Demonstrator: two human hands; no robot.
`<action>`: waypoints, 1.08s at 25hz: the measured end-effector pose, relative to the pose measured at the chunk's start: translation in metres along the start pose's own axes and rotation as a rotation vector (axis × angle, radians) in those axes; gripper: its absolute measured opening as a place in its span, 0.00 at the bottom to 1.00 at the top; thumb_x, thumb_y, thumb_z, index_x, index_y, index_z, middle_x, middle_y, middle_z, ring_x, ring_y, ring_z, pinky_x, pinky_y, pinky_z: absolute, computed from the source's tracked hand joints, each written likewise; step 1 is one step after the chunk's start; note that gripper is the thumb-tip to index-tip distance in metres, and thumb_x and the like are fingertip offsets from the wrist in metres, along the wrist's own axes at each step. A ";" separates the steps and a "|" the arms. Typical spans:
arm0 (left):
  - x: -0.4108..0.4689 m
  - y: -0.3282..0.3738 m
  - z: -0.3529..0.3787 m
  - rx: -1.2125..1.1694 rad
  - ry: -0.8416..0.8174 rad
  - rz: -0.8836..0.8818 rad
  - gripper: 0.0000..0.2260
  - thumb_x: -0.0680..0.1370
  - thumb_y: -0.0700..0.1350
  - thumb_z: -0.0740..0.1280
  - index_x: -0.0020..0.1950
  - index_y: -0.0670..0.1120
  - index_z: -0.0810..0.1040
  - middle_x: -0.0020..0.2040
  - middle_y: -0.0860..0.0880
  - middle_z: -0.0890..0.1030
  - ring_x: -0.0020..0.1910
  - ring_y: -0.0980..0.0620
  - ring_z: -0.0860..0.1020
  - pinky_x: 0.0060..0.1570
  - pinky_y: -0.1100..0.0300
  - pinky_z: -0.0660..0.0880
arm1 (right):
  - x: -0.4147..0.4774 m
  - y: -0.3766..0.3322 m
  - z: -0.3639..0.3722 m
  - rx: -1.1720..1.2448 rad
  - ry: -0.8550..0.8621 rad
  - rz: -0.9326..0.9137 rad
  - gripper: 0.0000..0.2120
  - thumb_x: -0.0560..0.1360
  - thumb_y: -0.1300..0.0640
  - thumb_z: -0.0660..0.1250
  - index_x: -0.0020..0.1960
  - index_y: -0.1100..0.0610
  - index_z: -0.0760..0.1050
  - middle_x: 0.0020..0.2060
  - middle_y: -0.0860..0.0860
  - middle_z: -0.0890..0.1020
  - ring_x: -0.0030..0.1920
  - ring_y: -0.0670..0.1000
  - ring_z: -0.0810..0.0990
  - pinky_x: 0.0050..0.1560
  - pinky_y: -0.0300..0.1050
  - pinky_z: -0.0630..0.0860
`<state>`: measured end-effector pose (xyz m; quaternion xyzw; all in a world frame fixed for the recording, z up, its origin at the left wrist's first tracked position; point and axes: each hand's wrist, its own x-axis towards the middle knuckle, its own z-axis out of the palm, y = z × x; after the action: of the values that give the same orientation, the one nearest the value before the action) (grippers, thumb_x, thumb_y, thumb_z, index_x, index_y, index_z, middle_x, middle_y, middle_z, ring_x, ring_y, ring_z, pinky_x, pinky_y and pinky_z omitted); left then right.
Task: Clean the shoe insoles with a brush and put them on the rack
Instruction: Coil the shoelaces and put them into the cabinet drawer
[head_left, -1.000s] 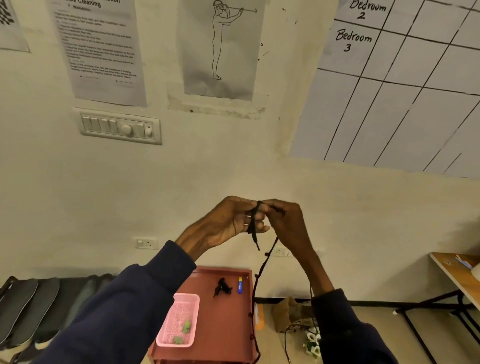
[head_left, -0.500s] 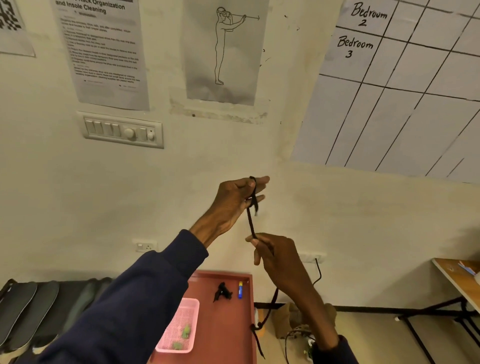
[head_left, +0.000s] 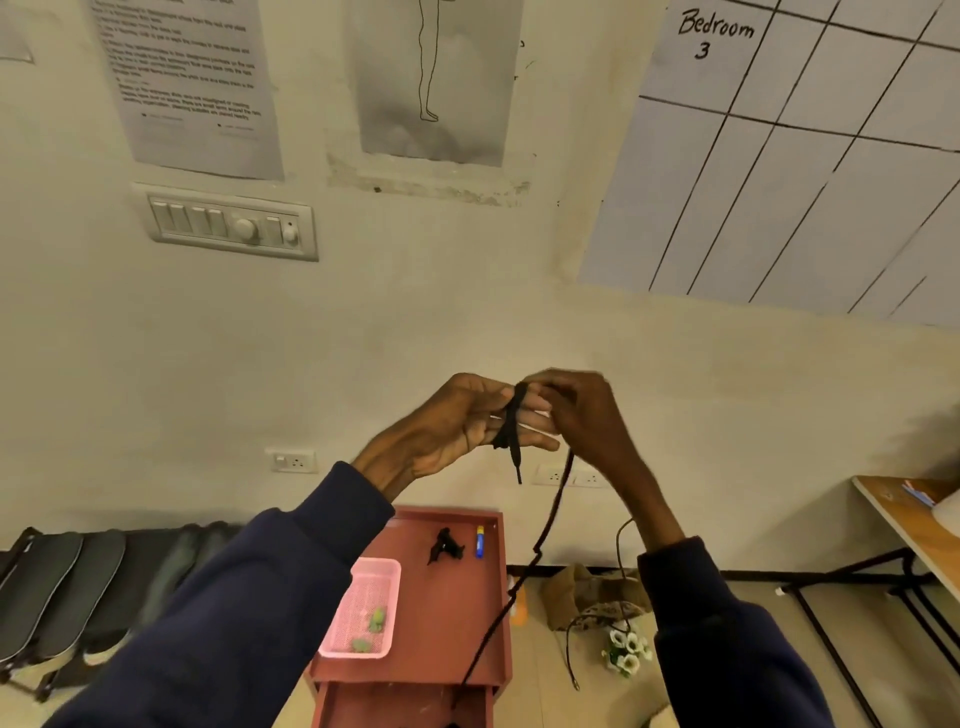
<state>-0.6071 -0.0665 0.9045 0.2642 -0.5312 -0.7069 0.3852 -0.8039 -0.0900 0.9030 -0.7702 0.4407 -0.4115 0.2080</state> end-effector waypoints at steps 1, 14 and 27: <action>-0.001 -0.003 -0.002 -0.022 -0.008 0.010 0.17 0.86 0.39 0.57 0.66 0.27 0.74 0.61 0.27 0.79 0.60 0.27 0.79 0.69 0.38 0.72 | -0.008 0.005 0.008 0.173 0.007 0.093 0.11 0.80 0.67 0.64 0.50 0.60 0.85 0.42 0.53 0.87 0.44 0.49 0.85 0.46 0.45 0.80; 0.026 -0.013 -0.007 -0.201 0.041 0.078 0.17 0.83 0.39 0.58 0.65 0.27 0.74 0.62 0.27 0.78 0.62 0.29 0.79 0.67 0.40 0.74 | -0.055 0.014 0.052 1.056 -0.086 0.671 0.13 0.82 0.61 0.63 0.47 0.57 0.86 0.37 0.55 0.75 0.29 0.46 0.62 0.32 0.41 0.57; 0.013 -0.023 -0.028 0.092 0.131 -0.069 0.20 0.87 0.43 0.52 0.56 0.31 0.80 0.52 0.35 0.85 0.55 0.31 0.83 0.61 0.45 0.79 | -0.008 -0.018 0.011 -0.405 -0.005 -0.086 0.08 0.80 0.63 0.67 0.47 0.54 0.84 0.38 0.46 0.84 0.38 0.45 0.81 0.43 0.46 0.79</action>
<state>-0.5984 -0.0894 0.8748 0.3456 -0.5273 -0.6758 0.3819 -0.7877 -0.0738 0.9056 -0.8153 0.4807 -0.3211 0.0325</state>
